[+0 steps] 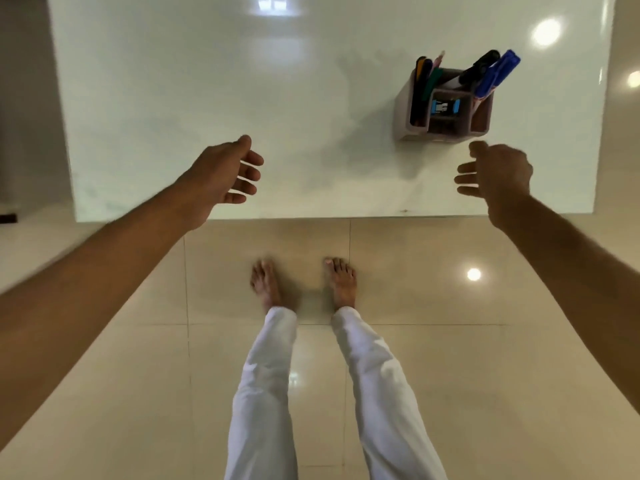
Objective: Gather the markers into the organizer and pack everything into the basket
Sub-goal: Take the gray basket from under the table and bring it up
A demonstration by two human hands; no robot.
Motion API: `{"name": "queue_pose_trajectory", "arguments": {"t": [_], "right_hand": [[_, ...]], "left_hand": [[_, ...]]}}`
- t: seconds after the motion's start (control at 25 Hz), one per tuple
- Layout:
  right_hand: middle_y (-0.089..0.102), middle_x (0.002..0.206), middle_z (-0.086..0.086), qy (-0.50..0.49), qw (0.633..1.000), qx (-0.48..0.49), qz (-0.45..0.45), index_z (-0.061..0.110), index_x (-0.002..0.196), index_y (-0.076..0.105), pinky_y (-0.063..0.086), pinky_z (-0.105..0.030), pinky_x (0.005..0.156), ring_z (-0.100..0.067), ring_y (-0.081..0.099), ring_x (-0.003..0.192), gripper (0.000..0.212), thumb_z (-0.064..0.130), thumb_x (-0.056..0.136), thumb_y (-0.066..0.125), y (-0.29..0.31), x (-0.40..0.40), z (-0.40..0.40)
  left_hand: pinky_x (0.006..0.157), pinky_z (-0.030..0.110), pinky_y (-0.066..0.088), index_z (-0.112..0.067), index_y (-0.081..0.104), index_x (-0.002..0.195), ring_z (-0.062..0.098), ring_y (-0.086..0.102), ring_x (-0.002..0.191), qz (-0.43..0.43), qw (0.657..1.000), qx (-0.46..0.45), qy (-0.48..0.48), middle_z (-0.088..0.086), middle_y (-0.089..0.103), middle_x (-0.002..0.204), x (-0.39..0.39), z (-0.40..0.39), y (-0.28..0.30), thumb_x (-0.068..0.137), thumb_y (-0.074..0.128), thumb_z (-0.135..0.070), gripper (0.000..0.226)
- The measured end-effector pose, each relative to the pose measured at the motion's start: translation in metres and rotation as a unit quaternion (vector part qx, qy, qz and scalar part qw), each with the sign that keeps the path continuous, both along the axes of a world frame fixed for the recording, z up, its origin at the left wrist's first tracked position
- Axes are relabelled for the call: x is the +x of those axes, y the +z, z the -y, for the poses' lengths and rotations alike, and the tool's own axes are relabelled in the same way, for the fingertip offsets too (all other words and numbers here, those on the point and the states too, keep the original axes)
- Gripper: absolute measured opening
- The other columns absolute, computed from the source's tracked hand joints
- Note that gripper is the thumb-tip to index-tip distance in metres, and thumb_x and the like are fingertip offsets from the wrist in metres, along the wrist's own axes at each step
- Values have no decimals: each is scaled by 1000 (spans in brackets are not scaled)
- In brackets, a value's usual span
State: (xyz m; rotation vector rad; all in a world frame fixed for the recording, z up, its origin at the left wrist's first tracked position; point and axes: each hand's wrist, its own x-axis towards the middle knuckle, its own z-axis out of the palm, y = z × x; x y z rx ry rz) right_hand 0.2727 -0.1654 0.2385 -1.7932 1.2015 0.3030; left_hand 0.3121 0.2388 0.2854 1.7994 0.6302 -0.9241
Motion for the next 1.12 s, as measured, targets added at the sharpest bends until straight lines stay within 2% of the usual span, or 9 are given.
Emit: {"name": "queue_pose_trajectory", "arguments": {"t": [0.12, 0.36, 0.48, 0.6, 0.76, 0.84, 0.96, 1.04, 1.12], "right_hand": [[79, 100, -19, 28, 999, 21, 2, 7, 104, 74, 66, -42, 76, -31, 78, 80, 25, 26, 90, 65, -2, -45, -36], [78, 92, -8, 131, 985, 106, -22, 17, 94, 78, 63, -50, 89, -23, 73, 83, 12, 26, 91, 70, -23, -159, -119], [81, 94, -3, 188, 977, 94, -17, 19, 93, 81, 65, -44, 84, -26, 77, 97, 15, 31, 90, 73, -61, -212, -159], [80, 98, 2, 218, 972, 89, 6, 22, 94, 81, 63, -43, 90, -22, 74, 103, 23, 41, 94, 69, -112, -238, -189], [73, 123, 3, 183, 969, 143, 85, 23, 114, 75, 53, -41, 107, -16, 65, 121, 39, 48, 84, 67, -224, -221, -232], [69, 132, 6, 170, 958, 173, 153, 26, 119, 71, 45, -35, 113, -13, 60, 128, 40, 42, 83, 65, -286, -192, -246], [67, 131, 16, 151, 947, 118, 257, 27, 126, 72, 40, -29, 117, -11, 58, 132, 30, 24, 96, 67, -369, -128, -258], [68, 128, 19, 133, 941, 69, 302, 24, 130, 71, 38, -33, 122, -14, 59, 132, 46, 40, 87, 78, -406, -84, -262], [70, 128, 15, 141, 928, 38, 344, 23, 132, 70, 41, -34, 121, -12, 60, 132, 69, 57, 73, 83, -425, -41, -265]], "left_hand": [[70, 31, 49, -18, 69, 106, 16, 65, 69, -7, 999, -7, 33, -4, 67, 80, -53, -24, -6, 109, 45, -45, 36], [72, 33, 50, -18, 70, 102, 16, 66, 74, -34, 998, -19, 50, -4, 69, 83, -171, -84, -32, 108, 50, -41, 31], [73, 33, 51, -16, 71, 107, 17, 67, 77, -31, 998, -18, 55, -2, 70, 85, -223, -120, -76, 108, 51, -41, 32], [76, 36, 52, -15, 72, 109, 18, 67, 82, -14, 998, -8, 68, 0, 71, 89, -254, -141, -140, 108, 53, -39, 31], [73, 33, 55, -20, 74, 105, 18, 72, 87, 89, 988, 2, 122, -3, 76, 93, -266, -168, -270, 103, 61, -38, 22], [75, 33, 56, -23, 74, 103, 19, 73, 92, 162, 973, -17, 161, -5, 78, 95, -255, -177, -336, 101, 66, -34, 13], [86, 38, 58, -25, 73, 105, 19, 72, 102, 300, 925, -22, 232, -6, 78, 105, -219, -192, -421, 98, 69, -27, 9], [93, 39, 57, -29, 70, 111, 13, 69, 105, 396, 874, 9, 280, -12, 75, 112, -186, -201, -463, 93, 72, -39, 20], [89, 27, 53, -33, 64, 122, 9, 66, 111, 469, 833, 47, 290, -15, 68, 122, -146, -214, -490, 88, 73, -56, 42]]}}
